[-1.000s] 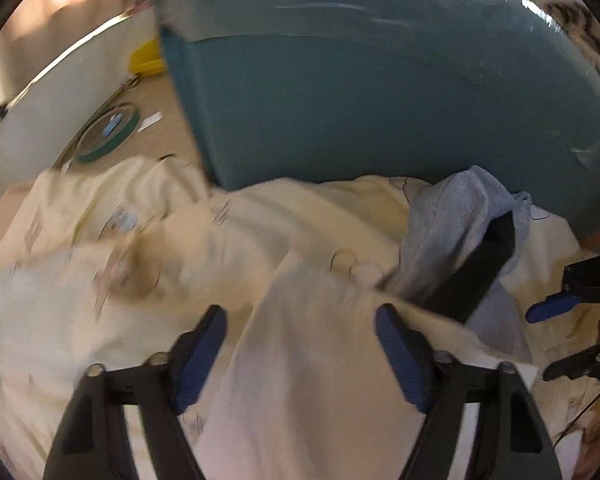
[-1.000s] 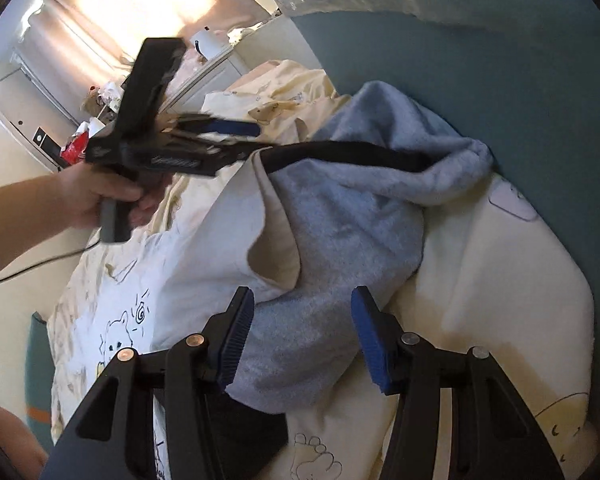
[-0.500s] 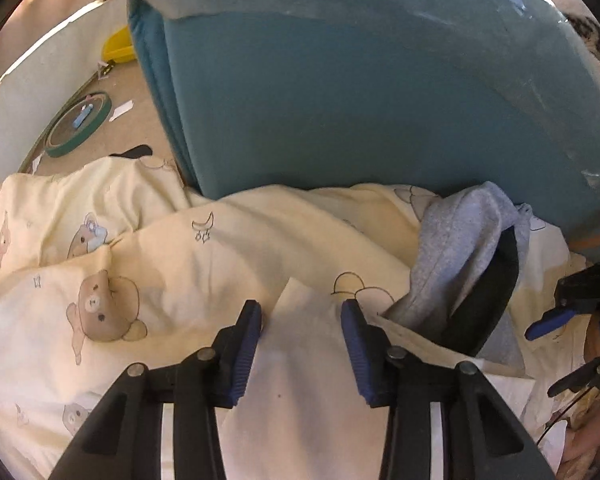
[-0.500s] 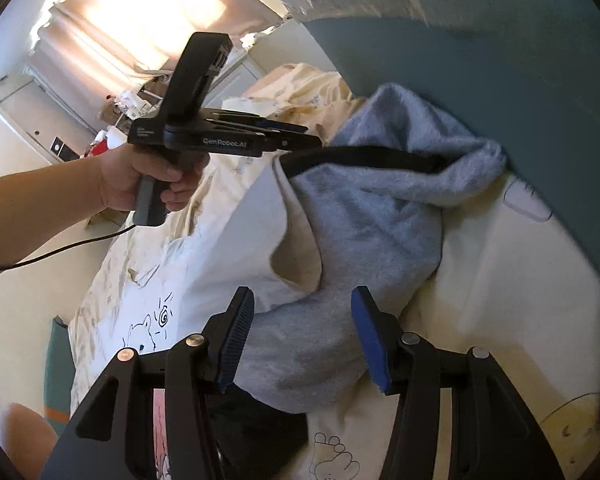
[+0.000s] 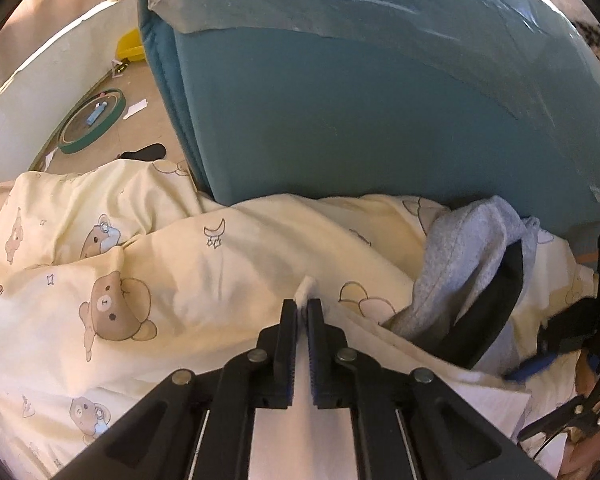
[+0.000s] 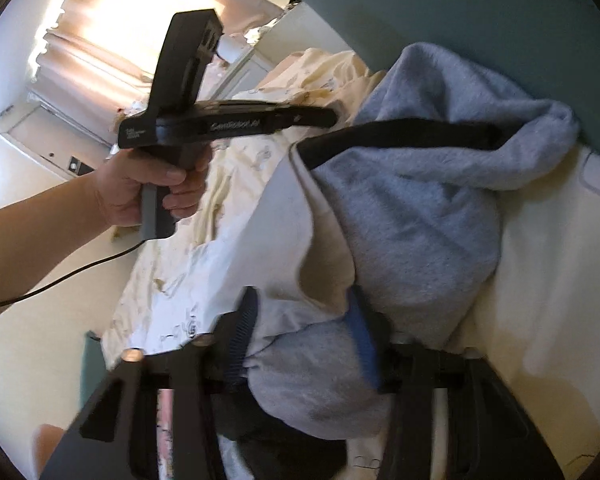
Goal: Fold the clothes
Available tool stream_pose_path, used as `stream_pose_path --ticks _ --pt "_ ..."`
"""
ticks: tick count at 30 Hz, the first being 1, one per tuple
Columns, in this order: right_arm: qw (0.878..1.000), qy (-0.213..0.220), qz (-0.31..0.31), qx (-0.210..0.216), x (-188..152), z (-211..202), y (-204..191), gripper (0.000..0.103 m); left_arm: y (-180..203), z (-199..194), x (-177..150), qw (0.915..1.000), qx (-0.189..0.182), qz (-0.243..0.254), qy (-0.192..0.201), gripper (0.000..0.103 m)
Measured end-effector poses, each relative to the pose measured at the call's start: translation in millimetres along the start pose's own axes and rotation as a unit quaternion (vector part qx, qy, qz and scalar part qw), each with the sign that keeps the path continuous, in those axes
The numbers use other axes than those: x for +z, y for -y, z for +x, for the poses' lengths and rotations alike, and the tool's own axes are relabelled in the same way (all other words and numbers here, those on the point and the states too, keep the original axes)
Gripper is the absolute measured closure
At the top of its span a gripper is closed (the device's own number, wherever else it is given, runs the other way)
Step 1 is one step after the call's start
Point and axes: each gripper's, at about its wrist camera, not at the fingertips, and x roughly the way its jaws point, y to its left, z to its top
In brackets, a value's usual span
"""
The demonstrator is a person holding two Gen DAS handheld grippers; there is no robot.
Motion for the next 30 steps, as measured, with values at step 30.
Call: stream_pose_path --ticks 30 --pt "0.999 0.003 0.002 -0.045 -10.6 -30.7 -13.8 0.1 45.4 4.5 21.1 0.9924 -0.016 0.115 -0.041 0.102"
